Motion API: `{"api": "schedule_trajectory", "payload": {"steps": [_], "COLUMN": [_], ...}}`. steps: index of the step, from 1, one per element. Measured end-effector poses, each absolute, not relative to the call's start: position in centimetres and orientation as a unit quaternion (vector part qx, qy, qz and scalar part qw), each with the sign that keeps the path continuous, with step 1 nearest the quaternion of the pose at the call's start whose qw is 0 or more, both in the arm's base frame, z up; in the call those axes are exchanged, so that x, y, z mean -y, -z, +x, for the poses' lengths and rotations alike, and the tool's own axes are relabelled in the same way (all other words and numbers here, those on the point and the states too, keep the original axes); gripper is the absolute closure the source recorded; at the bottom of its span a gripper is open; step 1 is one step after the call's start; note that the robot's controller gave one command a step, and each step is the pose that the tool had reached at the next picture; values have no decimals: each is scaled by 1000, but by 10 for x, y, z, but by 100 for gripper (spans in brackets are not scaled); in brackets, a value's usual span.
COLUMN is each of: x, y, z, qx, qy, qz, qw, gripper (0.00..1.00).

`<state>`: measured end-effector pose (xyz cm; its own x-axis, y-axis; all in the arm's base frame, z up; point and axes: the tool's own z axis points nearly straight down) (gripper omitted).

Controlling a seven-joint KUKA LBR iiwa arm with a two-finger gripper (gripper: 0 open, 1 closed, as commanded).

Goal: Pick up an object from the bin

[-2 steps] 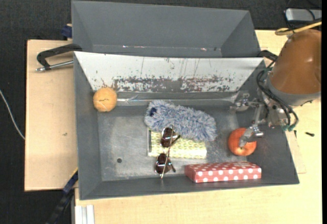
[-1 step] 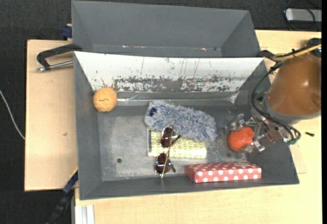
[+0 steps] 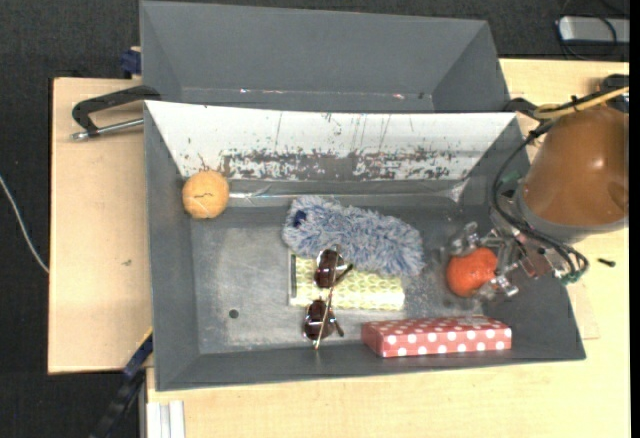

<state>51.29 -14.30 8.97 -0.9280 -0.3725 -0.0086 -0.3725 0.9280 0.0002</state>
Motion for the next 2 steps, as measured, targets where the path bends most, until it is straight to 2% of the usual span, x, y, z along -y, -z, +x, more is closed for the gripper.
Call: {"api": "schedule_trajectory", "payload": {"steps": [1, 2], "x": [135, 127], "y": [-150, -274], "z": [536, 575], "qx": [-987, -964], "qy": [-1, 0], "qz": [-163, -266], "qw": [1, 3], "gripper": [100, 100]}}
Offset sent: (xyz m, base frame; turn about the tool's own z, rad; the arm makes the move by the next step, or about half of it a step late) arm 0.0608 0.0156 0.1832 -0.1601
